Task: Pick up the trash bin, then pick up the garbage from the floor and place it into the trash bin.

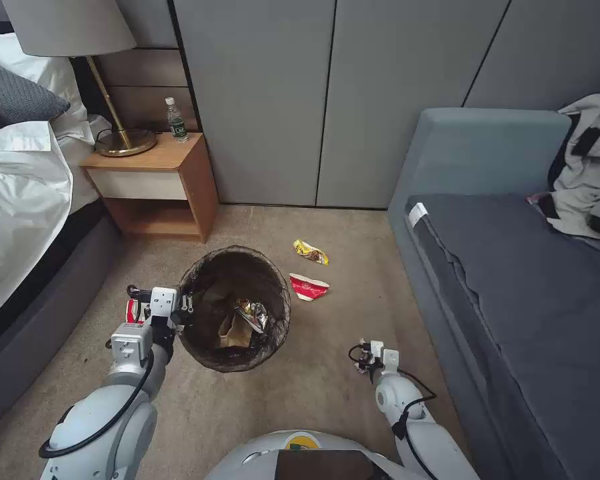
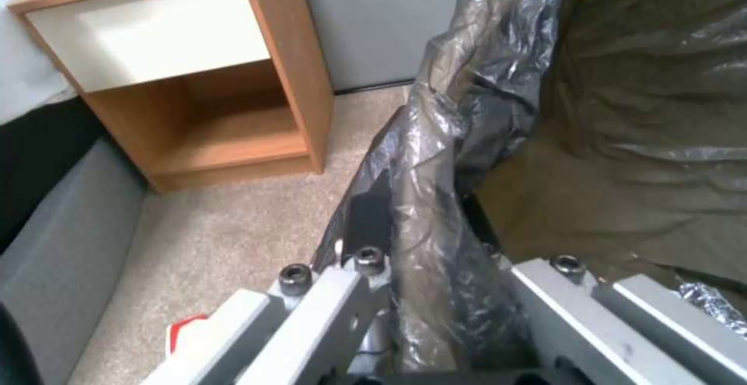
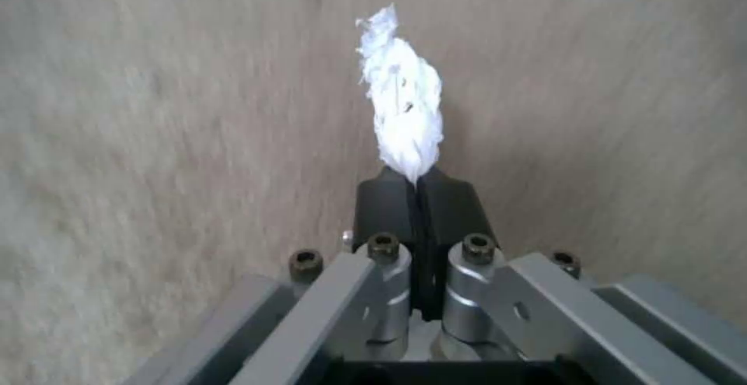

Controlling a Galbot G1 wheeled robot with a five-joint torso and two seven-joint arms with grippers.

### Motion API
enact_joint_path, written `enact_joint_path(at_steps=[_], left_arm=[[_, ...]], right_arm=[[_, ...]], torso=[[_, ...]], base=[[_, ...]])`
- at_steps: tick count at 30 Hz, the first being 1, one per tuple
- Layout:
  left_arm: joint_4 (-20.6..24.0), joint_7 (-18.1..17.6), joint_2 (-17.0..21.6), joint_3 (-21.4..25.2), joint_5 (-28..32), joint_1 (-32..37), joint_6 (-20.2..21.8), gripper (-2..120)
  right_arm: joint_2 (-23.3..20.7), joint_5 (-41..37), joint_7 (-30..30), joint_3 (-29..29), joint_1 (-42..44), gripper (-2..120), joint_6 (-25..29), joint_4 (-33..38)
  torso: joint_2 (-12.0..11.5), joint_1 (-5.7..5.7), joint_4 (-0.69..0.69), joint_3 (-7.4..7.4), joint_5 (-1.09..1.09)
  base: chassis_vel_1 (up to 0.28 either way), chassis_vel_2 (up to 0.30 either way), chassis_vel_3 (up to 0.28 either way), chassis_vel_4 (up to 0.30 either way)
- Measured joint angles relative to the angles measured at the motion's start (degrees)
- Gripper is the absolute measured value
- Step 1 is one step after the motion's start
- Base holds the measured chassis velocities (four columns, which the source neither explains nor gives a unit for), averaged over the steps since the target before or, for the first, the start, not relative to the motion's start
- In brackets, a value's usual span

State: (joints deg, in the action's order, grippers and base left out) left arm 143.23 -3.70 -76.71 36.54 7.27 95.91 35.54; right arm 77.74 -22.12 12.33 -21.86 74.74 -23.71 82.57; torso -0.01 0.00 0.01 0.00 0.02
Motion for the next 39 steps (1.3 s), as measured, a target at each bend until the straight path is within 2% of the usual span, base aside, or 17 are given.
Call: enact_joint_path(at_steps=[3,7,8,10,12,15,16,23,25,29,34,39], left_arm=[[0.00,0.00,0.28,0.07,0.25,-0.03,0.06,3],[0.00,0.00,0.68,0.12,0.57,-0.19,0.21,3],[0.00,0.00,0.68,0.12,0.57,-0.19,0.21,3],[0.00,0.00,0.91,-0.01,0.81,-0.29,0.48,3],[0.00,0.00,0.96,-0.05,0.94,-0.31,0.56,3],[-0.51,-0.12,1.21,-0.50,1.41,-0.75,0.84,3],[-0.51,-0.12,1.21,-0.50,1.41,-0.75,0.84,3],[-2.15,-0.46,1.90,-1.40,2.22,-1.33,1.39,3],[-2.26,-0.55,2.07,-1.43,2.71,-1.39,1.57,3],[-3.00,-0.67,2.53,-1.41,4.24,-2.19,2.36,3],[-4.20,-0.71,2.65,-1.51,4.47,-2.03,2.91,3],[-5.21,-0.74,2.73,-1.62,4.44,-2.29,2.97,3]], right_arm=[[-0.48,0.97,-0.04,-0.53,1.06,0,0.26,3.46],[-1.55,0.27,-0.96,-1.75,2.87,0,0.02,12.63],[-1.55,0.27,-0.96,-1.75,2.87,0,0.02,12.63],[-2.34,-2.10,-1.76,-2.45,3.72,0,-0.56,18.76],[-2.58,-2.65,-1.98,-2.66,3.90,0,-0.78,20.15],[-4.35,-5.68,-2.53,-3.19,4.39,0,-2.68,28.85],[-4.35,-5.68,-2.53,-3.19,4.39,0,-2.68,28.85],[-8.00,-10.22,-4.78,-1.54,1.23,0,-5.65,41.01],[-8.63,-10.59,-6.00,-1.22,0.52,0,-5.83,42.23],[-12.88,-12.63,-10.04,1.32,-3.93,0,-6.42,46.81],[-16.47,-16.70,-10.35,4.15,-8.63,0,-7.16,49.02],[-17.99,-18.72,-10.53,6.82,-11.64,0,-7.85,49.39]], torso=[[0.00,0.00,-0.02,0.00,-0.01],[0.00,0.00,-0.01,0.00,-0.02],[0.00,0.00,-0.01,0.00,-0.02],[0.00,0.00,-0.01,0.00,-0.02],[0.00,0.00,0.00,0.00,-0.02],[0.00,0.00,-0.02,0.00,-0.02],[0.00,0.00,-0.02,0.00,-0.02],[0.00,0.00,-0.01,0.00,-0.02],[0.00,0.00,-0.01,0.00,-0.02],[0.00,0.00,-0.01,0.00,-0.02],[0.00,0.00,-0.01,0.00,-0.02],[0.00,0.00,0.00,0.00,-0.02]], base=[[0.000,0.000,0.000,0.000],[0.000,0.000,0.000,0.000],[0.000,0.000,0.000,0.000],[0.000,0.000,0.000,0.000],[0.000,0.000,0.000,0.000],[0.000,0.000,0.000,0.000],[0.000,0.000,0.000,0.000],[0.000,0.000,0.000,0.000],[0.000,0.000,0.000,0.000],[0.000,0.000,0.000,0.000],[0.000,0.000,0.000,0.000],[0.000,0.000,0.000,0.000]])
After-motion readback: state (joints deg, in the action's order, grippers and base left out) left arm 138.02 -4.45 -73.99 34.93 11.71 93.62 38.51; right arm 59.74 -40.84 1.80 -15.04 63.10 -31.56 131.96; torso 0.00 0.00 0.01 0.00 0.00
